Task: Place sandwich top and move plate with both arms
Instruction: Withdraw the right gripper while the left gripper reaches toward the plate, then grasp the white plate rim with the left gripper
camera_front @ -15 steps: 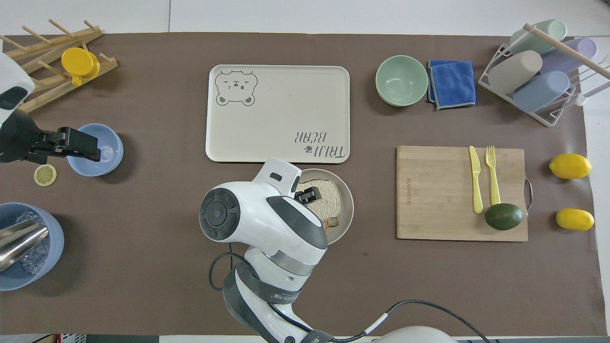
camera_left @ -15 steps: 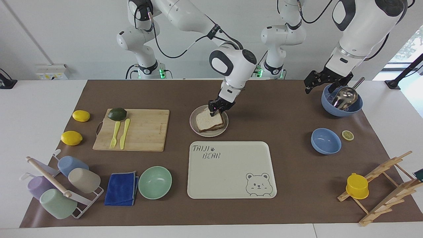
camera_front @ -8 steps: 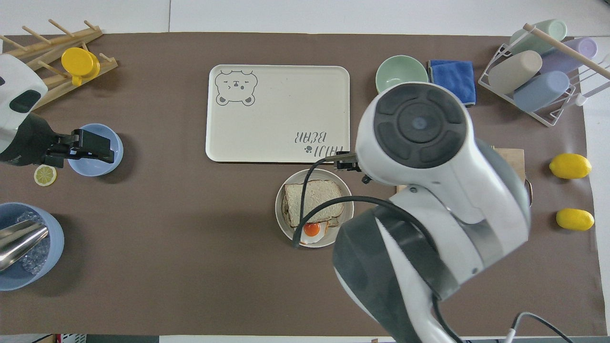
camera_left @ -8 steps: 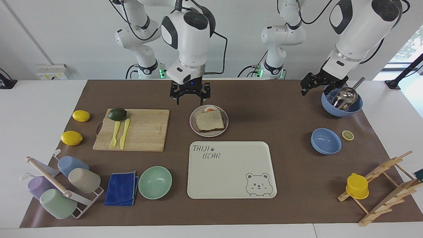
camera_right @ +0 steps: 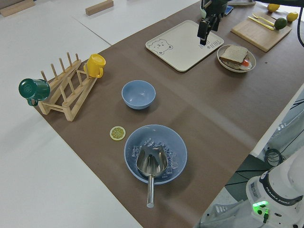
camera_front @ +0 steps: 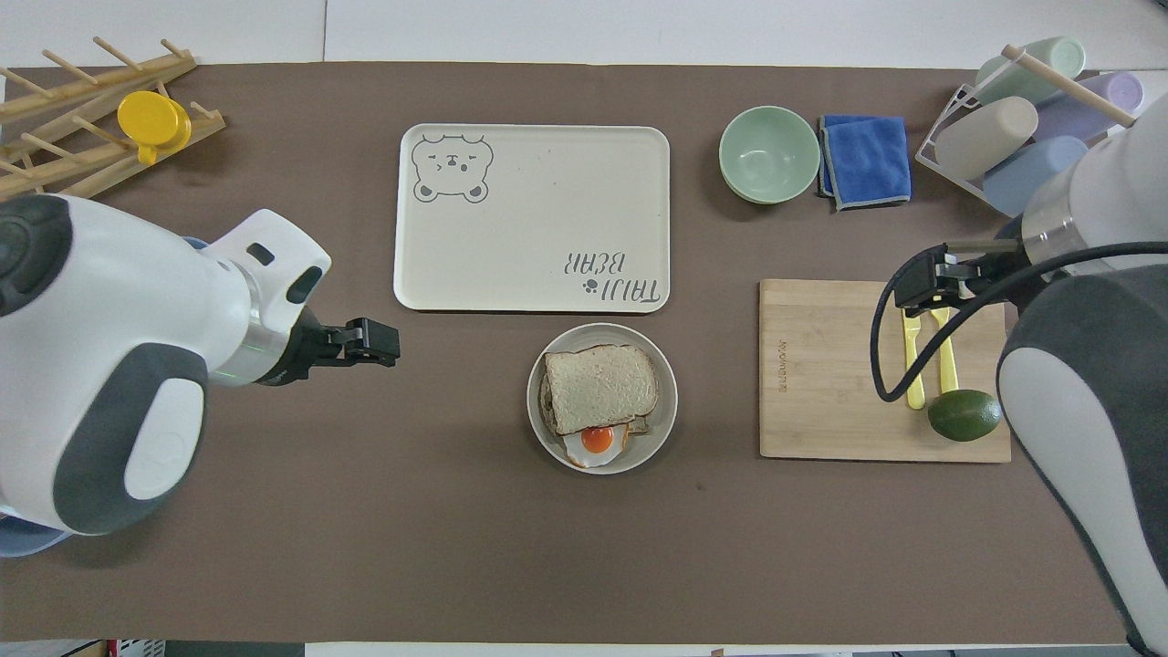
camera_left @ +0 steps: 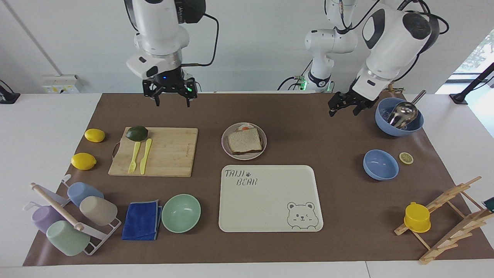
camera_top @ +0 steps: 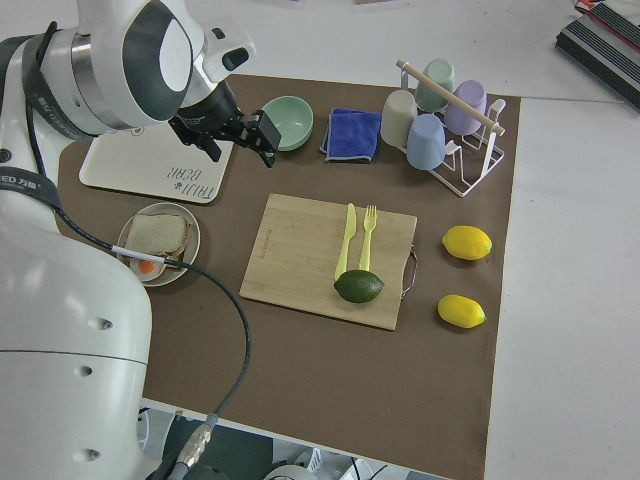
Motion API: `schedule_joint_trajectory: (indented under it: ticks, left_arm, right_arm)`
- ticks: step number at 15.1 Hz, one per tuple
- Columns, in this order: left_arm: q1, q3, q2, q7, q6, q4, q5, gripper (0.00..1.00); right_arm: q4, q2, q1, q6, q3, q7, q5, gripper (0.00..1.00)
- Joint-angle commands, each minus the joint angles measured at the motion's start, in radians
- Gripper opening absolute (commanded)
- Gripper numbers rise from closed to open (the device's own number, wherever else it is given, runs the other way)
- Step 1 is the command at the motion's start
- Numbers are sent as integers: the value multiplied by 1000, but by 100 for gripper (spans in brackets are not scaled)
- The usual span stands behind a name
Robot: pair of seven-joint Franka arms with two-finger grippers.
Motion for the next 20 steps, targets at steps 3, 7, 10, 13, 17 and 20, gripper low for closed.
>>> schedule_joint_trajectory:
  ticks: [3,7,10,13,17,20]
  left_arm:
    - [-181,15,4,-81,274,-221,-29,100]
    - [-250,15,124,-119,409,-231,-37,100]
    - [-252,15,190,-113,493,-230,-89,100]
    - [-264,14,242,-111,549,-218,-118,99]
    - [-265,14,249,-107,552,-218,-123,92]
    - [-267,12,264,-104,564,-218,-123,79]
  right_arm:
    - [-20,-12,-150,-33,14,-85,42,100]
    - [14,3,-159,-25,19,-106,45,100]
    - [-11,-7,-161,-30,17,-107,47,100]
    - [-18,-18,-167,-33,17,-126,47,100]
    - [-31,-31,-160,-30,-21,-178,47,100]
    - [-20,-23,-118,-19,-47,-178,47,100]
